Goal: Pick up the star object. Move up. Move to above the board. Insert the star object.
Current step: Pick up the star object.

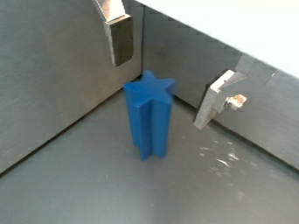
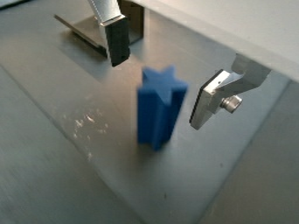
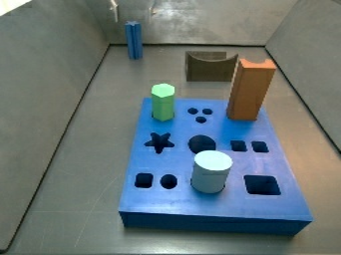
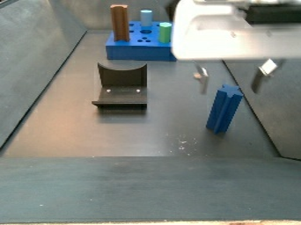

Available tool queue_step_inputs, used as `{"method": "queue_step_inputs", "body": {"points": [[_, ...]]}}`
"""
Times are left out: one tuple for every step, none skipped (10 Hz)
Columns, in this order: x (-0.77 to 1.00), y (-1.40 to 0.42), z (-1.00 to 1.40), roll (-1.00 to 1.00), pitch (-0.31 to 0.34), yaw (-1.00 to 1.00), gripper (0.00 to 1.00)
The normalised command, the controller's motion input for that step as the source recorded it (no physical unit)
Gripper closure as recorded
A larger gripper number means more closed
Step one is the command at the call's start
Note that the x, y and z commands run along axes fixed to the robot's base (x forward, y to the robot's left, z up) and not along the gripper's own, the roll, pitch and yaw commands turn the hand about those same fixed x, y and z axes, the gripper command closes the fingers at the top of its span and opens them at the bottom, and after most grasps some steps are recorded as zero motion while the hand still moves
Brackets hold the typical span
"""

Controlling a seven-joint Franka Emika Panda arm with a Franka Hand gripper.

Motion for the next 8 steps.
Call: {"method": "queue_step_inputs", "body": {"points": [[0.00,0.00,-0.29,-0.19,-0.094,-0.23,0.00],[0.00,0.00,-0.32,-0.21,-0.121,-0.17,0.00],[0.00,0.00,-0.45,-0.21,-0.101,-0.13,0.00],[0.00,0.05,-0.58,-0.20,-0.094,-0.14,0.00],[0.00,0.03,-0.51,-0.18,-0.077,-0.11,0.00],[0.00,0.00,-0.35,-0.17,-0.054,-0.07,0.00],[0.00,0.00,-0.40,-0.19,-0.057,-0.07,0.00],[0.00,0.00,-0.29,-0.14,-0.036,-0.06,0.00]]}}
